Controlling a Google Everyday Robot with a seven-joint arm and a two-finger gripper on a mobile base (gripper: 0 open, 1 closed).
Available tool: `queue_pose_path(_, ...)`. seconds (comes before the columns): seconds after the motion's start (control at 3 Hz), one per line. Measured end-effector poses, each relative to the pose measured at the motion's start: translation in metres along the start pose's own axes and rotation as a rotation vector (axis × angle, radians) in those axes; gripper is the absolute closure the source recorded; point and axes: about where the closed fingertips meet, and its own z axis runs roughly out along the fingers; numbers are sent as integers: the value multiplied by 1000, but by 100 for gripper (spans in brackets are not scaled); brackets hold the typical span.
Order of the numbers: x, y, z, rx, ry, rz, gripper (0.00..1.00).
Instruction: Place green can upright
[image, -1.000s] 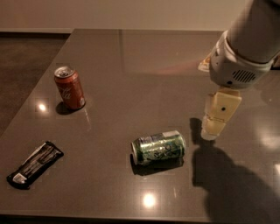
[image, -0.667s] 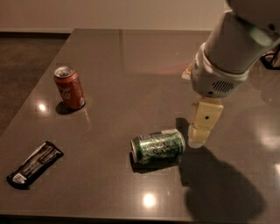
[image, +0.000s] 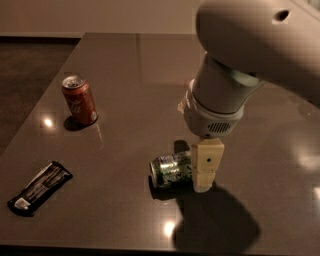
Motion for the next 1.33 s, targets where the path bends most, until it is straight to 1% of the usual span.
queue_pose_path(0.33,-17,8,20,-15,12,-56,0)
queue_pose_path(0.67,-32,15,33,-26,21,-102,0)
queue_pose_path(1.0,-47,20,44,-35,34,-135,0)
queue_pose_path(1.33,-53,21,49,-38,66,-141,15)
